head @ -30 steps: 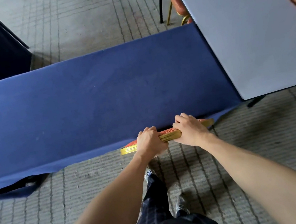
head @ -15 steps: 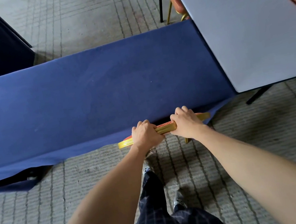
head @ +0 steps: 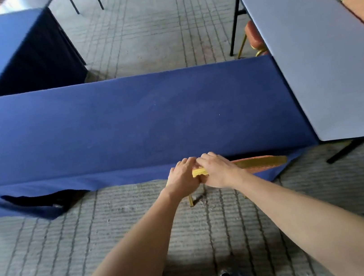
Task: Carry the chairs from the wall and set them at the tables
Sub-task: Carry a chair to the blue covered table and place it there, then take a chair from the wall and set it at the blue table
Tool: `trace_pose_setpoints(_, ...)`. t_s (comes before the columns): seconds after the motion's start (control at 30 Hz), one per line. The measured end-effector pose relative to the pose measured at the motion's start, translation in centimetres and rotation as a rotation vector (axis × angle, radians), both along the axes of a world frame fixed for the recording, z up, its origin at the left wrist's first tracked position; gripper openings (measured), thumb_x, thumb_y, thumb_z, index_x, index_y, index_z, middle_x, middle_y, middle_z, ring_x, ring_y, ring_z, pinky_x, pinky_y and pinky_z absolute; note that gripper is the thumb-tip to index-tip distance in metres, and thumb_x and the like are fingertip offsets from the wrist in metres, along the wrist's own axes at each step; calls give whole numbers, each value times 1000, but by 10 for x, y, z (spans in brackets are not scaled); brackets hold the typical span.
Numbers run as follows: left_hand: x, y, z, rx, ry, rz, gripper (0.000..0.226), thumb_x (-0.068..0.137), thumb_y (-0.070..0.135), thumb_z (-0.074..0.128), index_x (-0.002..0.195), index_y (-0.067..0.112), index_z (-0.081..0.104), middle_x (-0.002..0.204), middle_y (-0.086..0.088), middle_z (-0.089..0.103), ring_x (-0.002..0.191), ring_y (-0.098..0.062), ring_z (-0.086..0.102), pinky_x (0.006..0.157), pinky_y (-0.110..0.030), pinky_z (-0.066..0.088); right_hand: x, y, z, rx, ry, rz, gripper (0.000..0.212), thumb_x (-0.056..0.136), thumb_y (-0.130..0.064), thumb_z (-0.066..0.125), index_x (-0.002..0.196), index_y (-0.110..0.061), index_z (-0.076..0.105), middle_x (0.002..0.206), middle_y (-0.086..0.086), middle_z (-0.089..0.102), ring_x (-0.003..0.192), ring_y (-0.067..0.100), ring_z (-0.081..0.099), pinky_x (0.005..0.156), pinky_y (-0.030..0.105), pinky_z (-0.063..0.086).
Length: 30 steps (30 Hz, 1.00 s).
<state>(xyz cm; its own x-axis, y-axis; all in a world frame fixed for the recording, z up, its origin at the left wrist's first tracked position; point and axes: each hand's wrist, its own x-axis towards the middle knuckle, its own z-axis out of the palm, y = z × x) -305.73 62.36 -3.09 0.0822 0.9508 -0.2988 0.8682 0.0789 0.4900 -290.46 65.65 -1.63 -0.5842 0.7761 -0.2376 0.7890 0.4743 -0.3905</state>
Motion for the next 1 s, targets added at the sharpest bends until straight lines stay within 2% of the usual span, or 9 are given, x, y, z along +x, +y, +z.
trace_pose_setpoints(0.23,-167,-79,6,14,29,185,50,91,27,56,139,24,45,137,3,52,131,-19,44,107,-38,31,-157,-25,3,-19,16,93,35,90,-33,57,123,-23,57,116,-2,60,113,20,51,95,35,41)
trace_pose_setpoints(0.53,-459,-211,34,44,49,585,50,90,35,56,139,27,48,141,4,51,133,-20,43,110,-39,31,-468,-109,22,17,39,340,35,95,-42,52,126,-26,55,122,-6,58,115,17,50,98,35,39)
trace_pose_setpoints(0.8,-649,-305,66,75,92,834,46,91,35,56,136,27,51,140,5,53,132,-19,45,109,-37,28,-698,-176,55,46,101,555,35,92,-45,54,120,-24,59,116,-3,60,111,20,53,95,39,41)
trace_pose_setpoints(1.0,-776,-336,68,34,110,926,47,90,38,54,137,29,50,144,6,50,135,-17,43,110,-38,29,-844,-190,60,44,104,694,33,93,-43,52,119,-25,60,112,-4,61,109,20,52,96,38,41)
